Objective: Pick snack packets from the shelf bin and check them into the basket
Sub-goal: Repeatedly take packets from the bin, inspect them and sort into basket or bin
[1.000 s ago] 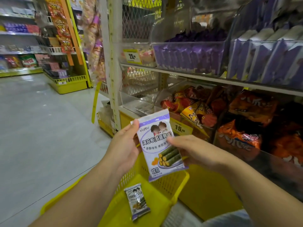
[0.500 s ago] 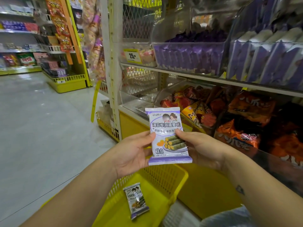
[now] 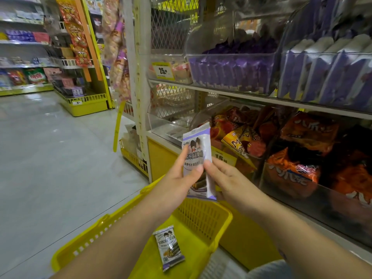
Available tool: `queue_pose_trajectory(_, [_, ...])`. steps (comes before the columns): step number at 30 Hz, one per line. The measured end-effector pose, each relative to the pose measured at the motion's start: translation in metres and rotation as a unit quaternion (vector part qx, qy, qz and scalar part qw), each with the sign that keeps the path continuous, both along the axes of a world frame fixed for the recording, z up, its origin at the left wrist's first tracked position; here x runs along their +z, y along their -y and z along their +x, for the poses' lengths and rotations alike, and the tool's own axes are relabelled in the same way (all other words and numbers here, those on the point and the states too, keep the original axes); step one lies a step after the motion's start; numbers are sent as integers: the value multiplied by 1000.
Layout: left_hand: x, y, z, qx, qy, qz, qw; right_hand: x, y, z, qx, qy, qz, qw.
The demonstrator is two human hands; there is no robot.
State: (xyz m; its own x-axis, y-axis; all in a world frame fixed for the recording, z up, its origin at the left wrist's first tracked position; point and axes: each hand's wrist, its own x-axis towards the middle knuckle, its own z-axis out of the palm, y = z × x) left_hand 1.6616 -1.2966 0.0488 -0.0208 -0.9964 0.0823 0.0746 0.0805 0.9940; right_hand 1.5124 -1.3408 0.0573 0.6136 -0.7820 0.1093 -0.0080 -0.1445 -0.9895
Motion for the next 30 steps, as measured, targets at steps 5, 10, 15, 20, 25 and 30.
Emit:
queue_pose_trajectory(5, [1,-2,8,-65,-81,13,995,3,1,0,11,22,64,998])
queue_pose_trajectory(10, [4,-2,7,-120,-175,63,975,4,1,-3,30,36,126,991])
queue_pose_trajectory(15, [3,-3,4,-127,-203,81,968,4,-1,-2,19,6,124,992])
queue_pose_trajectory(20, [6,-2,9,-94,-223,71,968,3,3,-4,-42,19,129,991])
queue_pose_trajectory(25, [0,2,9,1,-149,46,988,8,-1,-4,-122,31,-24,992])
queue_pose_trajectory(30, [-2,-3,3,-21,-120,42,992,7,-12,0,-58,6,-115,992])
